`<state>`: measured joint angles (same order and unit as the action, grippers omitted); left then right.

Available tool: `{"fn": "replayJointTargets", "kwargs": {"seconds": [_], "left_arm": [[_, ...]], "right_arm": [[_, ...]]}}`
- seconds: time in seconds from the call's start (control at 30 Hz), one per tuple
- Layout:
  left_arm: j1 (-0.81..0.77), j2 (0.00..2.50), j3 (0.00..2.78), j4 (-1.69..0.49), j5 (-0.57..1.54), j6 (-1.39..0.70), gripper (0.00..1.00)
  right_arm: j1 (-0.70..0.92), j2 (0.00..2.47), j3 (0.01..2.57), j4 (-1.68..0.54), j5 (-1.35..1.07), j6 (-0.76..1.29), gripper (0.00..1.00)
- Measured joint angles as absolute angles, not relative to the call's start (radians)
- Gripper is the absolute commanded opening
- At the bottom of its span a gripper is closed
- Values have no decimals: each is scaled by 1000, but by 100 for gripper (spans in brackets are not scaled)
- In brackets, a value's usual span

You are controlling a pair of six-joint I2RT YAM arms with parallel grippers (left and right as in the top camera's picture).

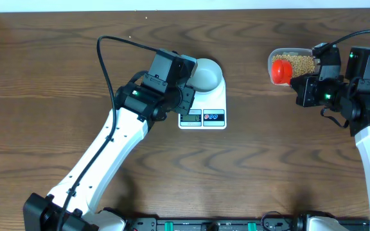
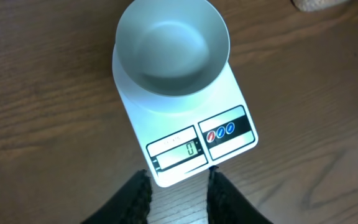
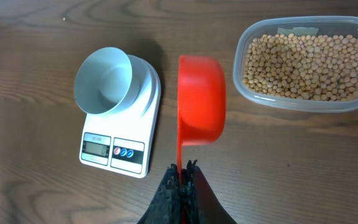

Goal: Scoop item into bowl and weigh 50g on scale

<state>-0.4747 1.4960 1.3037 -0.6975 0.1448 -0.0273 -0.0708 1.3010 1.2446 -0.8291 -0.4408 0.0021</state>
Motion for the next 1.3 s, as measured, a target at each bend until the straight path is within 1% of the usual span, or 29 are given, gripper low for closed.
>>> {"fn": "replayJointTargets", "kwargs": {"seconds": [0.23, 0.37, 0.4, 0.5, 0.63, 0.67, 0.7, 0.8, 0.83, 0.93, 0.97, 1.0, 1.3], "left_arm": [[-475, 1496, 1304, -698, 145, -27, 41], [-475, 1496, 1304, -698, 145, -27, 47], [-475, 1496, 1304, -699, 145, -27, 49], [-475, 1496, 1304, -699, 145, -29, 62], [-475, 1496, 1304, -699, 145, -29, 65], [-475, 1496, 1304, -699, 145, -29, 67], [-475, 1496, 1304, -699, 145, -29, 72], [-475, 1496, 1304, -700, 145, -30, 78], [-475, 1496, 1304, -700, 145, -29, 82], [-475, 1496, 1304, -700, 144, -29, 85], [-475, 1496, 1304, -700, 145, -29, 90], [-475, 1496, 1304, -700, 145, -30, 92], [-475, 1496, 1304, -700, 145, -29, 93]], "right_arm": [[-71, 1301, 1245, -829, -441, 2, 1], [-71, 1301, 1245, -829, -441, 2, 1], [-71, 1301, 1245, -829, -441, 2, 1], [-71, 1301, 1245, -829, -441, 2, 1], [-71, 1301, 1245, -829, -441, 2, 1], [-71, 1301, 1245, -830, -441, 2, 1], [-71, 1301, 1245, -829, -441, 2, 1], [-71, 1301, 1245, -829, -441, 2, 1], [-71, 1301, 1245, -829, -441, 2, 1], [-71, 1301, 1245, -829, -441, 2, 1], [-71, 1301, 1245, -829, -441, 2, 1], [-71, 1301, 1245, -829, -441, 2, 1], [-71, 1301, 1245, -830, -441, 2, 1]]}}
